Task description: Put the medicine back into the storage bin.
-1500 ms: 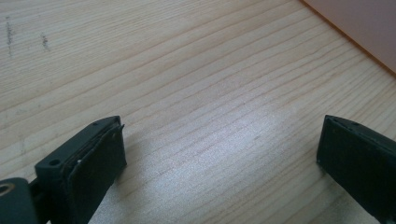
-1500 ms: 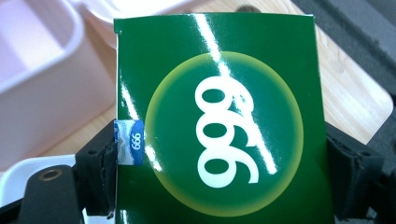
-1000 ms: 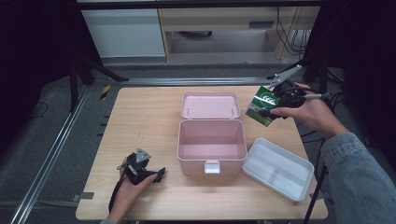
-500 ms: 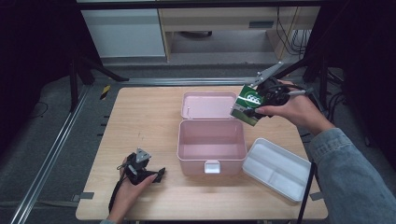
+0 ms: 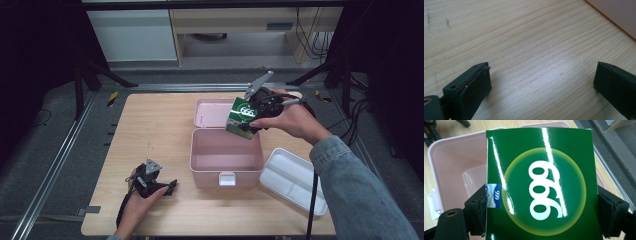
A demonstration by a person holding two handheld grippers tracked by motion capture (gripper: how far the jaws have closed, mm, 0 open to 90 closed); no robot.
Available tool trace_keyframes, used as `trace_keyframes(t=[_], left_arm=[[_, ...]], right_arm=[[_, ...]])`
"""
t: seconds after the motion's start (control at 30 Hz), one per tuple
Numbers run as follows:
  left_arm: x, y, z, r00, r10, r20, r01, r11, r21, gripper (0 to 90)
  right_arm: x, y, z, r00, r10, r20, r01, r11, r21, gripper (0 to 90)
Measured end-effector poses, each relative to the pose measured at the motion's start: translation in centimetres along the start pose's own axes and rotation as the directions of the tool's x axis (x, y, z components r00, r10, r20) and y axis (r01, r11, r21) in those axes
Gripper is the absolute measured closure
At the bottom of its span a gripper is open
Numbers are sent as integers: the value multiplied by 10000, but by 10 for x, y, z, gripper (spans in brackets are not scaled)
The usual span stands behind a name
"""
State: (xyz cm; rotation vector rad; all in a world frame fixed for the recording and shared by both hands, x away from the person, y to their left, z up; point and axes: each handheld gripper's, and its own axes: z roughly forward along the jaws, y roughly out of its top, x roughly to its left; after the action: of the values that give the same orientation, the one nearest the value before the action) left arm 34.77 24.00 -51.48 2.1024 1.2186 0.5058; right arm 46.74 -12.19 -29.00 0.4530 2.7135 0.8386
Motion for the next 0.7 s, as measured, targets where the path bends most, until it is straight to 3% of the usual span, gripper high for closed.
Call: trace_keyframes(t=[0.17,0.7], left_arm=[[0,0,0,10000,9,-4,-9,10000,2,2],[0,0,0,10000,16,7,-16,10000,8,3]], right_arm=[[8,12,10,9994,-257,-210,255,9996,-78,173],[24,25,37,9950,-754,-658,771,9967,235,172]])
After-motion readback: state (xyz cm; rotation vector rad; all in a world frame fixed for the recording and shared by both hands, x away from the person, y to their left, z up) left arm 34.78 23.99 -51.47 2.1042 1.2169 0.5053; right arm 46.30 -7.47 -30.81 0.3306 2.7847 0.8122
